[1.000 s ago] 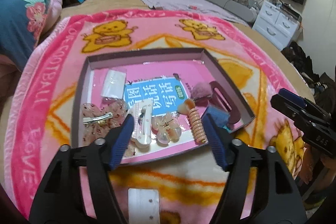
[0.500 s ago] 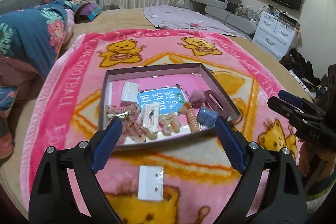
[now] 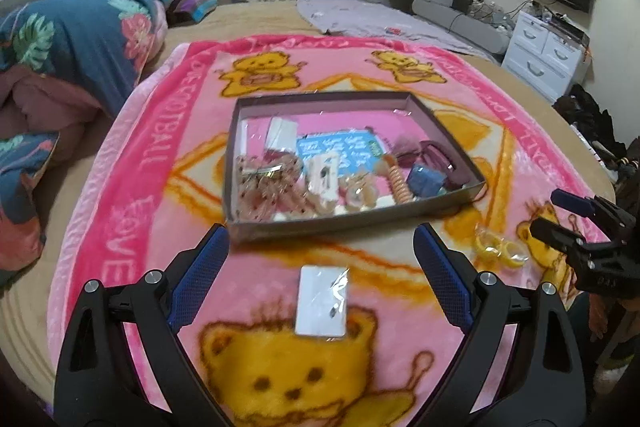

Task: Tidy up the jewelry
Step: 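Grasp the white earring card with left tool while right tool grasps the yellow bangle bag, then carry the card in left tool over the box while right tool carries the bangle bag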

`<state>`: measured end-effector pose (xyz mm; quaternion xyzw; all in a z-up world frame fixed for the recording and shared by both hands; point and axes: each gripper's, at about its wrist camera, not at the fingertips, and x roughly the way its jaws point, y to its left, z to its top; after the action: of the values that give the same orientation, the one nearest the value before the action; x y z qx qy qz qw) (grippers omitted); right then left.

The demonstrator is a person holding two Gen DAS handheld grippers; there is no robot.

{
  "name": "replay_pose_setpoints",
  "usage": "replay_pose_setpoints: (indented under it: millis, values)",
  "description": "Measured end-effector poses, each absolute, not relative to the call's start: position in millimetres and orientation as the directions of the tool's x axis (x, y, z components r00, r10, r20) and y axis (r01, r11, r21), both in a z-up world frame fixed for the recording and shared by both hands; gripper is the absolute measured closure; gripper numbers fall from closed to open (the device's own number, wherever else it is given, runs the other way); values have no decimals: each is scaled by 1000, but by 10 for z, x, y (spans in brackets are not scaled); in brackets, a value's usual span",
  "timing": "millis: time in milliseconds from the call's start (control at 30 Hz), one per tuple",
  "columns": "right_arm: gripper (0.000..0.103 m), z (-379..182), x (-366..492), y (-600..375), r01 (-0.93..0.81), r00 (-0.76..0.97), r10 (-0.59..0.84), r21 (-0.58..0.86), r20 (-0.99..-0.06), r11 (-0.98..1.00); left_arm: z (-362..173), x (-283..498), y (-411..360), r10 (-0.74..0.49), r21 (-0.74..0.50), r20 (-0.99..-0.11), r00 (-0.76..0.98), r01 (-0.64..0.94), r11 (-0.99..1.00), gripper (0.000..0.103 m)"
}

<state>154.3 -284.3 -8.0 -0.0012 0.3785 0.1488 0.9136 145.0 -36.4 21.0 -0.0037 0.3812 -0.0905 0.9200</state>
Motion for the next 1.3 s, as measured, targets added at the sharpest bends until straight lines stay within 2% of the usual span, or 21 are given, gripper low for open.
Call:
replay_pose_setpoints:
  millis: [533, 567, 633, 667, 700, 733, 867, 900, 967, 1000, 1033, 1067, 1300]
  values:
    - [18, -702, 1812, -2812, -240, 508, 191, 75, -840, 968, -451, 1496, -297, -132, -63, -814, 565, 140, 988, 17]
    - [20, -744, 1824, -2811, -241, 490, 202, 90, -848, 966, -487, 1501, -296, -128, -63, -822, 555, 135, 989, 17]
    - [34, -804, 1827, -2790, -238, 471, 205, 100, -858, 966, -551, 1500, -295, -146, -82, -832, 536, 140, 987, 17]
    - [37, -800, 1819, -2765, -246, 475, 198, 87, -857, 965, -577, 1499, -301, -148, -84, -835, 530, 142, 986, 17]
    - [48, -789, 1790, -2723, -265, 483, 196, 70, -854, 962, -589, 1502, -317, -144, -80, -837, 528, 143, 986, 17]
    - [52, -776, 1760, -2681, -286, 484, 205, 68, -850, 956, -605, 1501, -326, -141, -75, -838, 527, 145, 987, 17]
    - [53, -718, 1650, -2533, -342, 491, 260, 90, -831, 935, -672, 1520, -352, -133, -67, -847, 516, 144, 987, 18]
    - [54, -693, 1646, -2506, -352, 488, 285, 112, -825, 929, -691, 1518, -356, -129, -62, -848, 515, 145, 987, 20]
    - [54, -638, 1620, -2470, -370, 481, 344, 169, -806, 914, -703, 1527, -366, -121, -51, -849, 514, 148, 988, 37]
    - [55, -610, 1611, -2456, -374, 484, 357, 180, -799, 910, -701, 1521, -376, -115, -42, -848, 517, 152, 987, 41]
    - [66, -575, 1593, -2443, -383, 488, 374, 192, -789, 904, -698, 1519, -382, -119, -42, -848, 517, 158, 987, 54]
    - [66, -547, 1587, -2435, -386, 490, 380, 195, -784, 902, -693, 1514, -389, -137, -57, -847, 514, 169, 984, 68]
    - [66, -396, 1555, -2502, -373, 533, 415, 235, -737, 897, -523, 1461, -416, -192, -97, -821, 538, 199, 975, 71]
